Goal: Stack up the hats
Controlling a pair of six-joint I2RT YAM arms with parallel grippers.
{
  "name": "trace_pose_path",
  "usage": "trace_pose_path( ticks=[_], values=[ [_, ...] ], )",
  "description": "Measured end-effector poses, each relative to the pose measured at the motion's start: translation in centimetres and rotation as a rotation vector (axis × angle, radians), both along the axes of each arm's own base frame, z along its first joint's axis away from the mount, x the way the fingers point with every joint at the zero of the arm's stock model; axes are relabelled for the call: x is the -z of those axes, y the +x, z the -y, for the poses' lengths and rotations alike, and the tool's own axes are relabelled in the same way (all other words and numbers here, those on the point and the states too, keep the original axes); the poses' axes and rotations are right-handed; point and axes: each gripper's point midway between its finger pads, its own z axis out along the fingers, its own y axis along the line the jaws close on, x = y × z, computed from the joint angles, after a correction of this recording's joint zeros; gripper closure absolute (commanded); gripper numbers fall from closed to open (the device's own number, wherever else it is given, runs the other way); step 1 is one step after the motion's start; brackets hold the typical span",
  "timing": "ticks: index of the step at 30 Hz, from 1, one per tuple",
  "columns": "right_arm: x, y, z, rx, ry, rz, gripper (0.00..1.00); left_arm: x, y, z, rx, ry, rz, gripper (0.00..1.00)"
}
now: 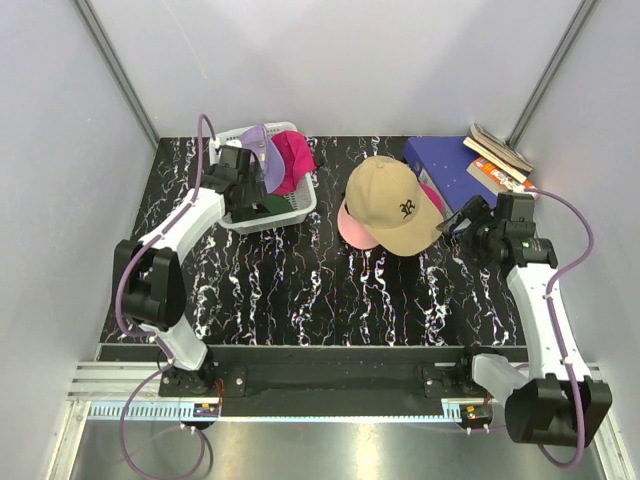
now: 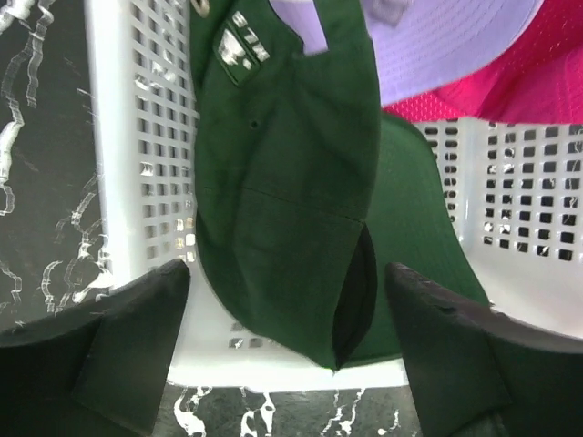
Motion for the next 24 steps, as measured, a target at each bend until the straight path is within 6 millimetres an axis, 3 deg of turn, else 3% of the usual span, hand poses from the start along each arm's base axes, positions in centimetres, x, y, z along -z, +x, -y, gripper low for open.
trace_pose_path(
  ticks=[2,3,6,9,12,14,17,19,21,24],
  values=[
    [-0.7,-0.3,0.8,0.032,-0.038,0.017,0.1,0.7,0.1,0.3,0.012,-0.007,-0.019,0.88],
    [-1.5,-0.4,1.3,0.05,-0.065,0.035,0.11,1.1,0.1,0.4,0.022,-0.01,-0.03,1.0],
    [-5.6,-0.1,3.0,0.104,-0.151,0.148,0.12,1.4,0.1,0.9,0.046,-0.026,-0.045,1.0],
    [-11.5,0.7,4.2,0.13,-0.225,0.33,0.16,0.7,0.3,1.3,0.063,-0.043,-0.037,1.0],
    [-15.8,2.0,4.1,0.117,-0.249,0.476,0.23,-1.5,0.7,1.7,0.077,-0.069,-0.003,1.0],
    [-17.6,3.3,3.2,0.07,-0.221,0.551,0.24,-4.0,1.0,2.1,0.091,-0.095,0.044,1.0],
    [-18.6,6.1,0.6,-0.034,-0.139,0.623,0.23,-8.7,1.0,2.9,0.112,-0.158,0.139,1.0],
    [-18.4,8.1,-2.3,-0.138,-0.103,0.651,0.22,-11.9,0.6,3.4,0.128,-0.204,0.204,1.0],
    [-17.3,9.1,-7.2,-0.295,-0.08,0.653,0.22,-15.5,0.1,4.1,0.148,-0.266,0.271,1.0],
    [-16.6,8.3,-14.6,-0.54,-0.067,0.691,0.21,-20.4,-0.5,5.5,0.189,-0.371,0.357,1.0]
  ],
)
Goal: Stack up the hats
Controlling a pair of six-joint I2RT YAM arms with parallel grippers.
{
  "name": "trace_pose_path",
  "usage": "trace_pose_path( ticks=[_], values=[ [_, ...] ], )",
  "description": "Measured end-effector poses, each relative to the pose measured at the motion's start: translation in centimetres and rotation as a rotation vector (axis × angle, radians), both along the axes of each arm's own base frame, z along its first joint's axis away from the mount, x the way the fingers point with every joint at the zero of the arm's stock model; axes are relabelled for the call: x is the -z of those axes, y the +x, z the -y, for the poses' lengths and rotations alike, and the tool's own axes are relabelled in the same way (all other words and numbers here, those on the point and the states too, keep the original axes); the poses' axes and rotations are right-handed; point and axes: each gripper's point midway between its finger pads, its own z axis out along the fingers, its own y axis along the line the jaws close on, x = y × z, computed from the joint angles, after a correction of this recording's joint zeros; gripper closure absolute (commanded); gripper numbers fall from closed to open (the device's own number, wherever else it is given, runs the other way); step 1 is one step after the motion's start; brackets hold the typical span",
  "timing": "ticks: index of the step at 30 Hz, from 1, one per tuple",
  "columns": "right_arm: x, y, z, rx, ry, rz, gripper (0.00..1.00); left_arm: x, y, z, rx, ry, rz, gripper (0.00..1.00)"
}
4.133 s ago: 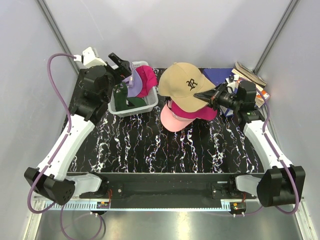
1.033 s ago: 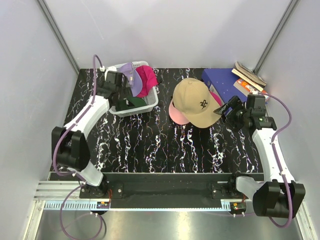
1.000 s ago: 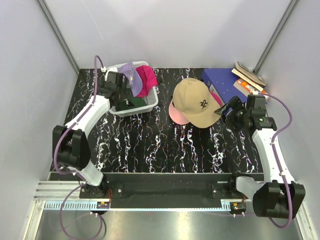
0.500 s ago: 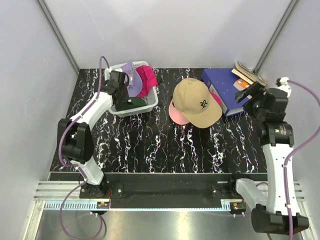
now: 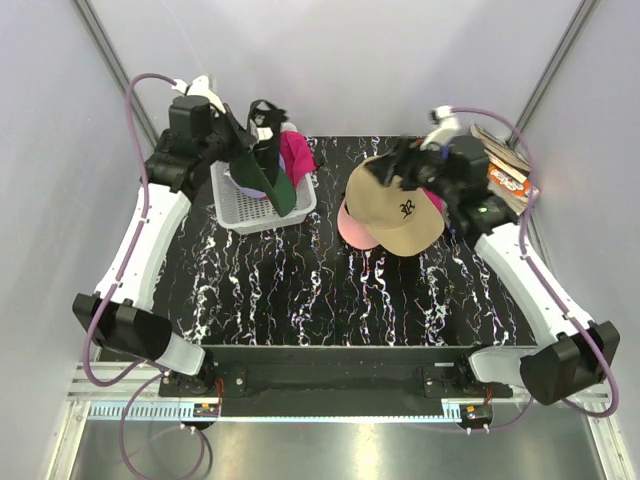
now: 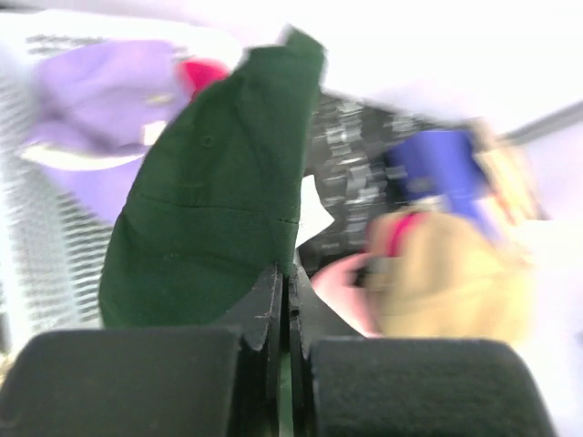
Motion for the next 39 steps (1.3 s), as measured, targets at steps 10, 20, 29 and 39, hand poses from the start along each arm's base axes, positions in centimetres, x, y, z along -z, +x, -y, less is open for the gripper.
trace_pose_path(
  ticks=[10,20,29,39],
  values=[
    [-2.3,-7.4,-12.8,-0.38,-0.186,0.334,0.19,-5.8,-2.3,3.4,0.06,-0.249,0.034,1.0],
    [-3.3,-10.0,-17.0,-0.436,-0.254,0.479,0.17,-10.0,-5.6,8.2,0.093,-0.412,0.09,1.0],
    [-3.1,-7.9,-16.0,-0.305,-0.291,0.475,0.18,-14.6,-8.5,9.2,0.089,-0.512,0.209,1.0],
    [-0.9,-5.5,-15.1,-0.159,-0.341,0.448,0.22,-16.0,-9.4,10.1,0.095,-0.59,0.232,1.0]
  ],
)
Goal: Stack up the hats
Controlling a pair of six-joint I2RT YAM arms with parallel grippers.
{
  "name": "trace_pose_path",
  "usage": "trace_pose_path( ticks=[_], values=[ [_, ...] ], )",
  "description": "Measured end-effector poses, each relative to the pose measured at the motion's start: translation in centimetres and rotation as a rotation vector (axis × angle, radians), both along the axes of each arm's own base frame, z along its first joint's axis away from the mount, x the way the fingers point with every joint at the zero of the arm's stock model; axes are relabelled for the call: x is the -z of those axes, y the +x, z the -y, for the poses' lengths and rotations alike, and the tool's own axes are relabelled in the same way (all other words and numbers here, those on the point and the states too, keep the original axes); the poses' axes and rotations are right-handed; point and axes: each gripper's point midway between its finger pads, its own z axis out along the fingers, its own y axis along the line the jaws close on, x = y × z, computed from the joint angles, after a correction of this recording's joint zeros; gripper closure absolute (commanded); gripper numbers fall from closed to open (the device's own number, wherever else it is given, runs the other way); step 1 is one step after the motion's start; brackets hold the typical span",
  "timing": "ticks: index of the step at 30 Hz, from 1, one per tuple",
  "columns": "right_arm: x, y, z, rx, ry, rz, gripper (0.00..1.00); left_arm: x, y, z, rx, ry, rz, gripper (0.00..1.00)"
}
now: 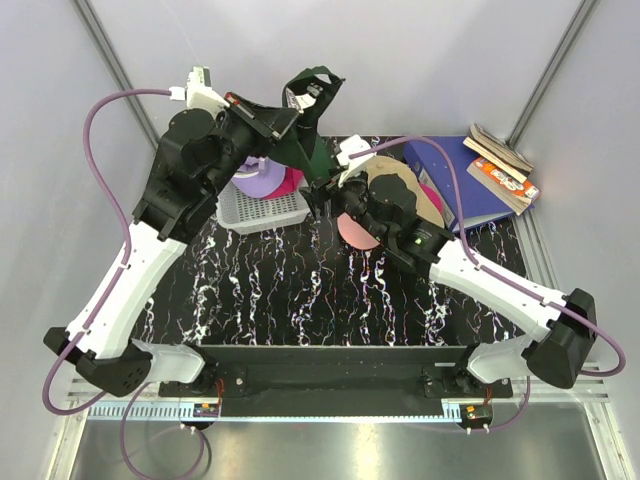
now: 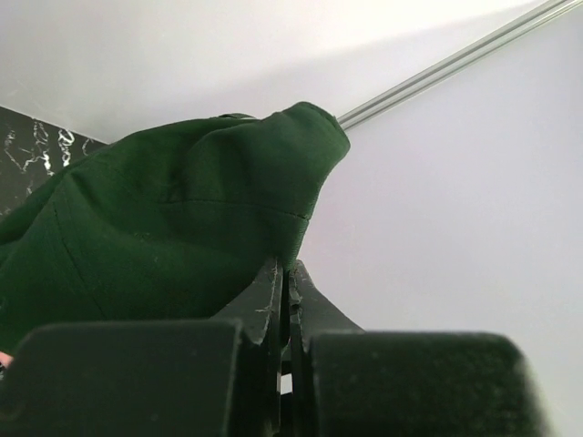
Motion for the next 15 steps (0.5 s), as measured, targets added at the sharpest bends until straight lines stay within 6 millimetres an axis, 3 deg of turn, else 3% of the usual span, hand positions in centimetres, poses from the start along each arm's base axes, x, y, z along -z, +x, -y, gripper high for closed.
trace_pose_path(
  ticks=[6,9,10,15],
  values=[
    [0.7,0.8,0.3,0.04,0.007,0.078,0.24,0.0,-0.5,-0.1,-0.013,-0.039,0.001,1.0],
    [0.6,0.8,0.3,0.049,0.001,0.123,0.45,-0.2,-0.5,-0.1,-0.016,-0.054,0.003,1.0],
    [0.3,0.7,0.2,0.048,0.004,0.142,0.56,-0.3,-0.4,-0.1,-0.017,-0.059,0.003,1.0],
    [-1.4,0.4,0.1,0.05,0.026,0.214,0.8,-0.2,-0.1,-0.2,-0.034,-0.068,0.009,1.0]
  ],
)
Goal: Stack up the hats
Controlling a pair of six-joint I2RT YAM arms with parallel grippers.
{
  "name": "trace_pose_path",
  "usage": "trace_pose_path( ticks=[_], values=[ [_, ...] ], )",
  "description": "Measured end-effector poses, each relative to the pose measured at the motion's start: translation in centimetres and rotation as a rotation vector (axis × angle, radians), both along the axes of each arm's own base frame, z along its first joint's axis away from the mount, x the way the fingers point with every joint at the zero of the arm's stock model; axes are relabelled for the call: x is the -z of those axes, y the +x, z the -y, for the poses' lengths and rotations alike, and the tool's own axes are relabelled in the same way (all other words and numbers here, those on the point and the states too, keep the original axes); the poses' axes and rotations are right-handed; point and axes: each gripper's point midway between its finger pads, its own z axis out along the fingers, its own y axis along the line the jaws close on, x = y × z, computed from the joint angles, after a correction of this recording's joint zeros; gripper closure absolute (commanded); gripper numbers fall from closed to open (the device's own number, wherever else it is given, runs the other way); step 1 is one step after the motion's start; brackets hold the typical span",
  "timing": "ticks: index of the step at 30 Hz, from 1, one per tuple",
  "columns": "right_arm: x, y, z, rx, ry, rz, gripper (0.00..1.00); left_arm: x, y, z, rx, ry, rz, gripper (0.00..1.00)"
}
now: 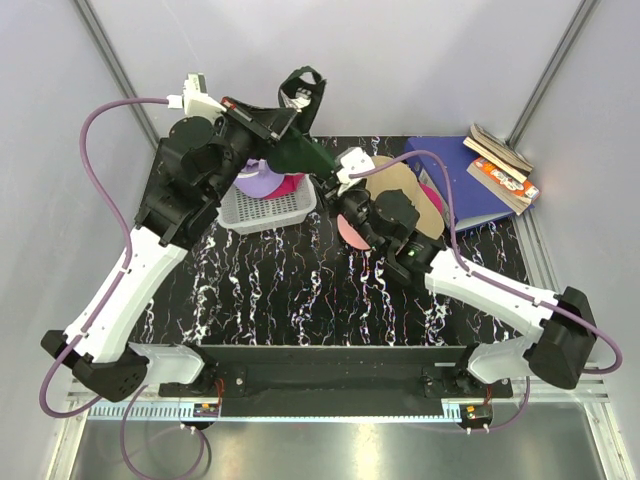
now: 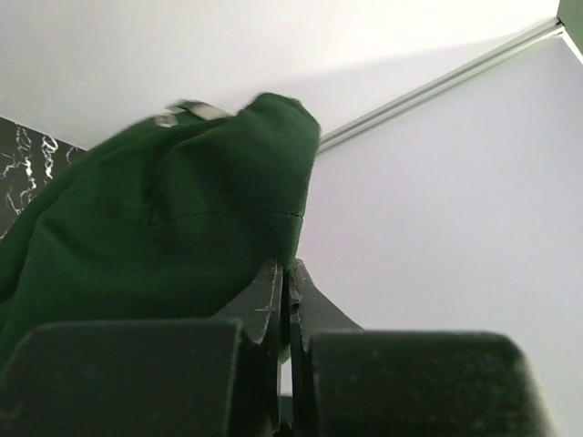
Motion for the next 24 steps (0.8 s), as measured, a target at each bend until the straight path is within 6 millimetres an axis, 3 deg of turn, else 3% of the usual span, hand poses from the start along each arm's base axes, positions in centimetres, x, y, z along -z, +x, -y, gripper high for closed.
trace_pose_path(
  ticks=[3,6,7,11,17,24],
  values=[
    [-0.1,-0.6,0.5,-0.01,-0.002,0.013,0.97,0.9,0.2,-0.1,-0.01,0.005,-0.015,1.0],
    [0.2,-1.8,0.7,-0.051,-0.025,-0.001,1.0,2.4,0.4,0.0,-0.008,0.002,-0.041,0.59],
    [0.4,-2.1,0.8,-0.064,-0.034,-0.019,1.0,3.0,0.7,-0.3,-0.016,0.006,-0.053,0.35],
    [0.9,-3.4,1.7,-0.082,-0.051,-0.098,1.0,5.2,2.3,-2.7,-0.093,0.031,-0.088,0.01],
    [-1.5,-3.9,4.7,-0.06,0.048,-0.209,1.0,6.3,3.4,-6.2,-0.194,0.104,-0.094,0.01],
    [-2.6,0.2,10.3,0.006,0.304,-0.412,1.0,5.7,2.0,-10.8,-0.319,0.213,-0.036,0.01]
  ],
)
